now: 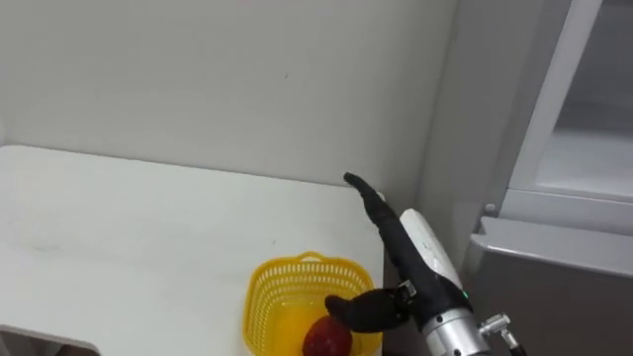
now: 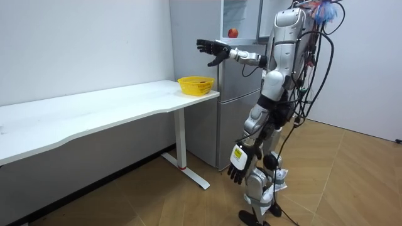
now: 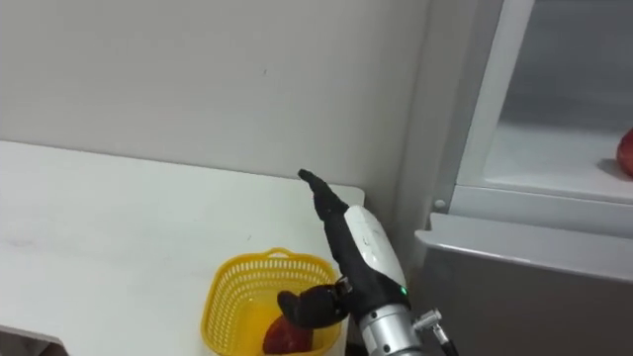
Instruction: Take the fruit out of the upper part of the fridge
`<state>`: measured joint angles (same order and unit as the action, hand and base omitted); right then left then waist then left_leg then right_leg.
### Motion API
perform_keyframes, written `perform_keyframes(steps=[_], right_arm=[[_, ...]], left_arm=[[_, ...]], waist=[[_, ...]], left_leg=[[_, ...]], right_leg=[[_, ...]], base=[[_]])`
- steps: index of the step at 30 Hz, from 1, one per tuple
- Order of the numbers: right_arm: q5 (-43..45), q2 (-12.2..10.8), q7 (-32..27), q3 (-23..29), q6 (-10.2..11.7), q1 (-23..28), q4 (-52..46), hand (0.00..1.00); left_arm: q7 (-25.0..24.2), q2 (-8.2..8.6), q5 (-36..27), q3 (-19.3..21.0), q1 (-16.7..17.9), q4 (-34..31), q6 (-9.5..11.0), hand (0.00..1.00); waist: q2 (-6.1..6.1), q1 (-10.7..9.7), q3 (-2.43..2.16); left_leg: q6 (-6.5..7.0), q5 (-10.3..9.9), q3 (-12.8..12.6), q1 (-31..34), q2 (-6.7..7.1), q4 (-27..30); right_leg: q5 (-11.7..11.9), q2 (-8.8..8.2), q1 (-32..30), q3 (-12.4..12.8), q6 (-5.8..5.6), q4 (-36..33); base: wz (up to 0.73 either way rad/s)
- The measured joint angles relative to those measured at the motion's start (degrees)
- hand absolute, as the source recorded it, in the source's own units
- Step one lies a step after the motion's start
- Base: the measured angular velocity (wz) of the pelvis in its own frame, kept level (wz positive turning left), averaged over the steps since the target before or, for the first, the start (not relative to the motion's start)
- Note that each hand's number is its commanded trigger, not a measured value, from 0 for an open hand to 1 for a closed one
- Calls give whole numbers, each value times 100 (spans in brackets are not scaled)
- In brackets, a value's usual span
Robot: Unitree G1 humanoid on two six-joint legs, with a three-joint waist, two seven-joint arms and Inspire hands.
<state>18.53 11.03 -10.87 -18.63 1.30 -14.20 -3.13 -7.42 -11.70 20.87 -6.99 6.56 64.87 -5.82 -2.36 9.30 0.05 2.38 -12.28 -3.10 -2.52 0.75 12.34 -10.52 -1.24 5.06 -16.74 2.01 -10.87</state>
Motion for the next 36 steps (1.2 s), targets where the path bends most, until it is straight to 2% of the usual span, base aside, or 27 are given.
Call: perform_keyframes(steps=[4, 6, 8, 11, 14, 15, 18, 24, 29, 32, 36], right_arm=[[-48, -5, -204, 1, 115, 106, -620, 0], [-49, 1, -348, 25, 293, 118, -903, 0], [-48, -3, -454, 94, 405, 170, -1057, 0], [-47, -1, -557, 351, 495, 239, -1247, 0], [-89, 28, -759, 633, 509, 272, -1583, 0], [-84, 43, -892, 752, 548, 303, -1793, 0], [-74, 52, -1255, 1088, 844, 415, -2142, 0], [88, 54, -1820, 1601, 1062, 439, -2249, 0], [252, 58, -2226, 1884, 1212, 505, -2248, 0], [272, 62, -2340, 1899, 1300, 728, -2238, 0], [292, 78, -2364, 1977, 1294, 934, -1979, 0]], left_arm=[[58, 30, -9, -17, 14, 142, 6, 0], [86, 62, -34, -15, 99, 192, 4, 0], [107, 94, -43, -18, 111, 207, 5, 0], [117, 109, -38, -5, 142, 198, 73, 0], [119, 122, -24, 4, 207, 200, 122, 0], [145, 128, -20, 16, 218, 203, 124, 0], [187, 135, -19, 90, 239, 205, 190, 0], [205, 161, -44, 138, 366, 217, 338, 0], [219, 172, -53, 129, 421, 344, 356, 0], [222, 173, -60, 108, 444, 382, 357, 0], [224, 174, -62, 111, 426, 382, 357, 0]], waist=[[-9, -72, -6], [-16, -129, -11], [-13, -209, -10], [7, -341, -7], [65, -461, -53], [96, -467, -55], [103, -521, -67], [46, -740, -51], [-19, -865, -40], [-11, -927, -35], [27, -998, -35]], left_leg=[[-1, 1, -76, -55, -13, -62], [0, 0, -147, -110, -23, -76], [2, -1, -147, -112, -19, -91], [5, -3, -155, -104, -16, -92], [9, -4, -210, -136, -18, -113], [9, -2, -250, -178, -24, -148], [9, 0, -313, -279, -36, -210], [6, -3, -384, -349, -51, -231], [7, -23, -403, -320, -61, -173], [8, -27, -406, -306, -65, -158], [8, -26, -406, -289, -66, -153]], right_leg=[[1, 25, -10, 113, 1, 2], [2, 45, -2, 248, 3, 2], [5, 43, 5, 262, 0, 3], [19, 41, -8, 285, -6, 9], [25, 47, -6, 333, -9, 8], [26, 58, 1, 388, -9, 8], [26, 71, 51, 438, -8, 12], [26, 94, 85, 530, -8, 7], [28, 93, 73, 523, -5, 2], [32, 87, 73, 495, -3, 5], [33, 84, 50, 497, -2, -12]], base=[[-11], [-18], [-4], [-2], [-10], [-17], [-13], [-6], [-2], [0], [0]])
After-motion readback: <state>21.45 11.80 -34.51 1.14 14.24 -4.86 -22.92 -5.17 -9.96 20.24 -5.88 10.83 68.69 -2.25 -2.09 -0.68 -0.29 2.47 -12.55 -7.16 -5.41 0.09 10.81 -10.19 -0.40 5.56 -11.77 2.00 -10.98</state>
